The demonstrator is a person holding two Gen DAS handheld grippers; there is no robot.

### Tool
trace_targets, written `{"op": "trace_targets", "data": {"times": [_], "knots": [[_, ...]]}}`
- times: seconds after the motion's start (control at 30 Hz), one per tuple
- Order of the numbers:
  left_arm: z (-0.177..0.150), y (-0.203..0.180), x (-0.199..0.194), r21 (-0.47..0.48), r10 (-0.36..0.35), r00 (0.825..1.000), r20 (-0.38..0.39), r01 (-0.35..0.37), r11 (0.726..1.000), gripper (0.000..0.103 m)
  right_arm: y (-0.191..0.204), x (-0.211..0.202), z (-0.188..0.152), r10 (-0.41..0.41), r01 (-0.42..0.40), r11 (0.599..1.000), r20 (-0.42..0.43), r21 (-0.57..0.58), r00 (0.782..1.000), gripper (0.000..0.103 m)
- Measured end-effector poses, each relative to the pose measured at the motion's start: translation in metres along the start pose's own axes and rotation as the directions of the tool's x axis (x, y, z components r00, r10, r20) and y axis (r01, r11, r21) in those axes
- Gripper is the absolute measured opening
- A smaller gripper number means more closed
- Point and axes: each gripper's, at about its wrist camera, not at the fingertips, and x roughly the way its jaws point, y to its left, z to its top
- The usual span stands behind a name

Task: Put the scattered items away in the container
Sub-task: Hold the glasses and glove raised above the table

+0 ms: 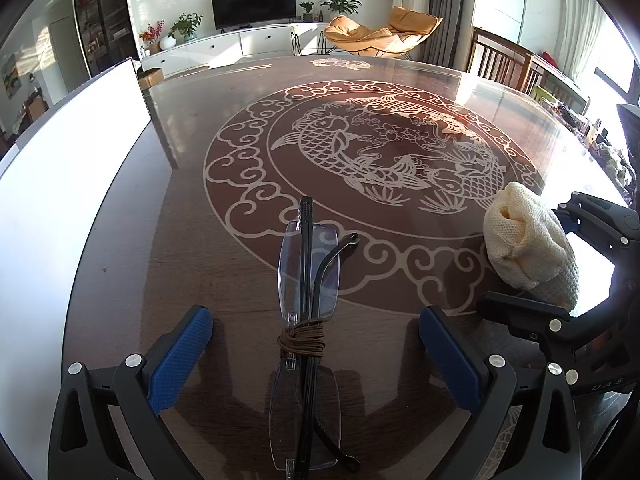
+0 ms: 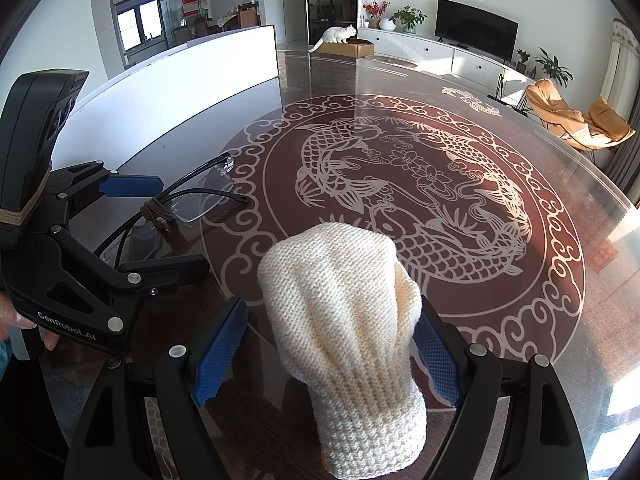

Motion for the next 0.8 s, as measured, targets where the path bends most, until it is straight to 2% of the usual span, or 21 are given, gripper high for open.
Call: {"op": "trace_targets", "data": {"times": [0.23,0.37,0.4,0.43,0.5,0.57,0.73,0.8], "knots": [[0.0,-0.001,0.0,0.0,0.003,1.0,0.001,-0.003,1.0,0.103,-0.001,0.0,0.0,0.005,-0.005,1.0,0.001,0.003,1.0,0.083],[0.003,-0.004,0.0,0.023,-0.013,1.0,-0.019,0.014,1.0,0.103,-0.011,-0.003,0.001,0.052,-0.052,0.998,0.004,0.045,0.999,0.08],[0.004,-0.004,-0.001,0.03,-0.02,1.0,-0.017,0.02,0.999,0.098,-0.016,-0.005,0.002,0.049,-0.049,0.996,-0.002,0.074,0.999,0.066],[0.004,-0.005,-0.004,0.034,-0.025,1.0,0.001,0.025,0.999,0.068,-0.019,-0.007,0.003,0.042,-0.041,0.995,-0.006,0.089,0.999,0.04],[0.009,-0.003,-0.01,0.018,-0.032,0.999,0.001,0.032,0.999,0.026,-0.025,-0.012,0.003,0.051,-0.048,0.992,-0.017,0.117,0.999,0.04],[0.01,0.002,-0.012,-0.024,-0.07,0.997,-0.014,0.07,0.997,0.026,-0.021,-0.02,0.001,0.035,-0.033,0.994,-0.015,0.102,0.999,0.04],[-0.001,-0.001,-0.057,-0.057,-0.075,0.995,0.059,0.078,0.995,0.026,-0.006,-0.062,0.0,0.062,-0.068,0.991,0.055,0.114,0.997,0.04],[-0.014,-0.001,-0.072,-0.091,-0.106,0.993,0.059,0.111,0.99,0.026,0.001,-0.068,-0.004,0.076,-0.081,0.988,0.046,0.132,0.996,0.04]]}}
